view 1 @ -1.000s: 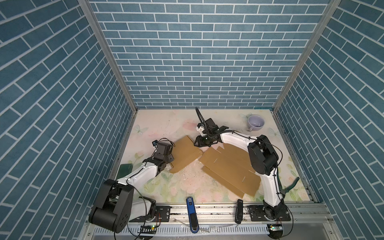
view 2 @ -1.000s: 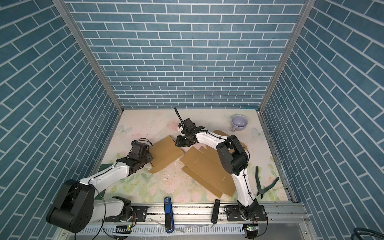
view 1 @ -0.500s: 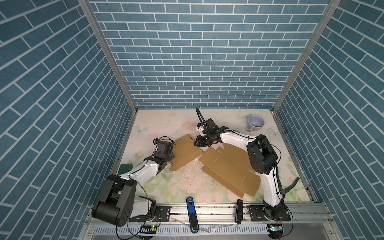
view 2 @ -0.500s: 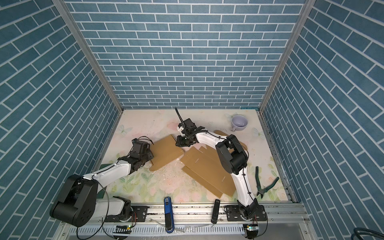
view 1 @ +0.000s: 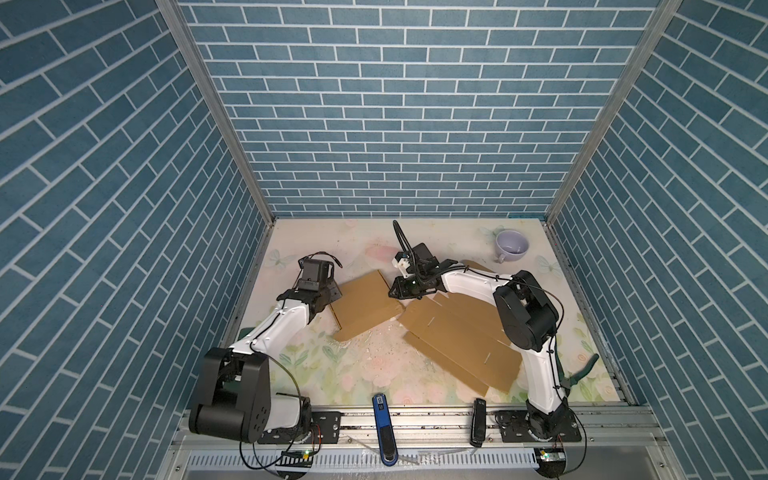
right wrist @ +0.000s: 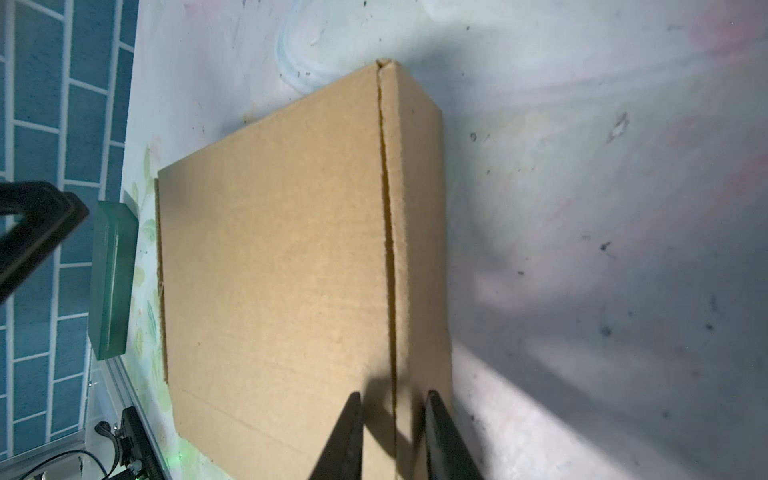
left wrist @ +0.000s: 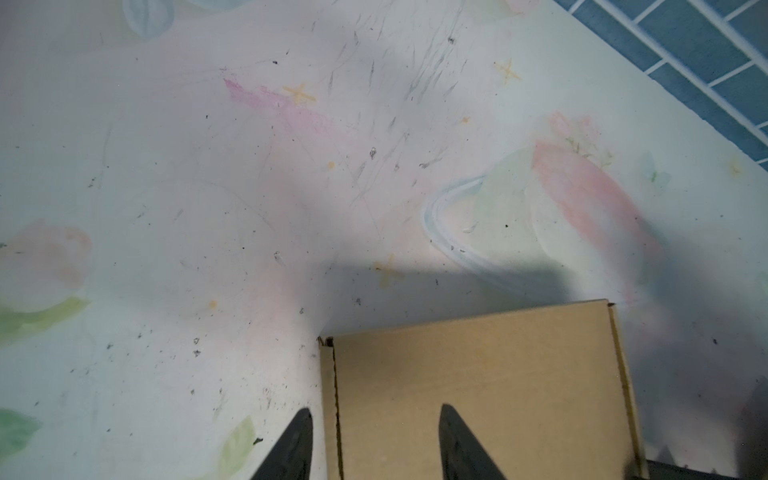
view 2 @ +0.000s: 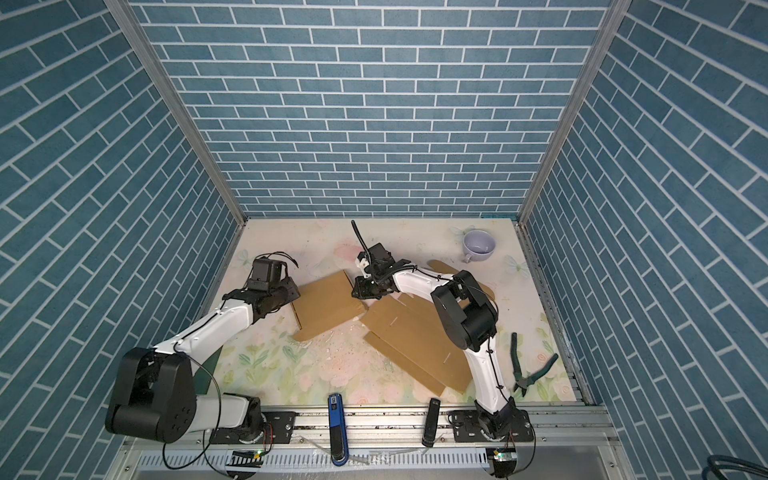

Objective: Fold the paper box

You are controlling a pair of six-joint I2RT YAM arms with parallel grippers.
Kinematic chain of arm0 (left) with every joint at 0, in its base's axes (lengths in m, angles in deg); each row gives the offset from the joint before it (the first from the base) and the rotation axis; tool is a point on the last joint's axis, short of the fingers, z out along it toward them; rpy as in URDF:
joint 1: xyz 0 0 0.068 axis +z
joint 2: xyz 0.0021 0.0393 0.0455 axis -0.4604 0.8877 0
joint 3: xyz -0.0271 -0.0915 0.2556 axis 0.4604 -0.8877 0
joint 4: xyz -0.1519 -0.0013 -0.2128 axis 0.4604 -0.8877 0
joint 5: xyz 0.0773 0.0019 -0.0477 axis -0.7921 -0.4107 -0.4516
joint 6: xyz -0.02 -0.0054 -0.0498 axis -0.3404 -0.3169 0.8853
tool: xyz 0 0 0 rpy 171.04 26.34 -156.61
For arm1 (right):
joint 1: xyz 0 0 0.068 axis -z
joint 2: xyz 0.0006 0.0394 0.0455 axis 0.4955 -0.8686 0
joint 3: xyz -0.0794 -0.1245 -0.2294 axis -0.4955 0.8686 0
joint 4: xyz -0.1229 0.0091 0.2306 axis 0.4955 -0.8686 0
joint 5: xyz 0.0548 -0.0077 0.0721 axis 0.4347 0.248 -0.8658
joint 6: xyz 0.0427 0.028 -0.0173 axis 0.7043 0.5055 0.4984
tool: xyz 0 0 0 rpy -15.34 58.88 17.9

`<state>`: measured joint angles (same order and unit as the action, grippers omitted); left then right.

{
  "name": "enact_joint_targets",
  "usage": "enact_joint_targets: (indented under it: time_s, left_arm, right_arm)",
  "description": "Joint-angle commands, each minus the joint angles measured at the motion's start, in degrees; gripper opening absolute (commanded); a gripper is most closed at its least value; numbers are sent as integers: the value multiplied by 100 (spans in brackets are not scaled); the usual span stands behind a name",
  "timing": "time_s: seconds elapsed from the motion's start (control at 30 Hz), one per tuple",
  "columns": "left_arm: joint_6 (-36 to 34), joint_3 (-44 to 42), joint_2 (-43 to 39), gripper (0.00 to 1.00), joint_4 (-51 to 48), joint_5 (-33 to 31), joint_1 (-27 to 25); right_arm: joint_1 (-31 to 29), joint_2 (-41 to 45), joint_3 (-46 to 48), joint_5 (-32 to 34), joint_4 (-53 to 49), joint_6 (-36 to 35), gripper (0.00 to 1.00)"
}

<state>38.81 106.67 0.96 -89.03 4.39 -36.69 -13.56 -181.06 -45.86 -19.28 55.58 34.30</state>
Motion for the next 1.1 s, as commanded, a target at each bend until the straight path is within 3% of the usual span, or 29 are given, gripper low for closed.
enact_joint_targets:
  time_s: [0.0,0.33,0.67,1.07]
  left_arm:
    - [-143,131,-315,50,-1100,262,31]
    - [-222,-374,-669,43,-1565,635,29]
    - [-284,-561,-168,36,-810,725,31]
    - [-281,-574,76,26,-682,716,31]
  right_arm:
    - [-29,329,141,-12,5,73,26]
    - [102,666,94,50,-127,27,26]
    - [283,867,107,45,-237,-94,26]
    - [387,766,105,-7,-207,-95,25]
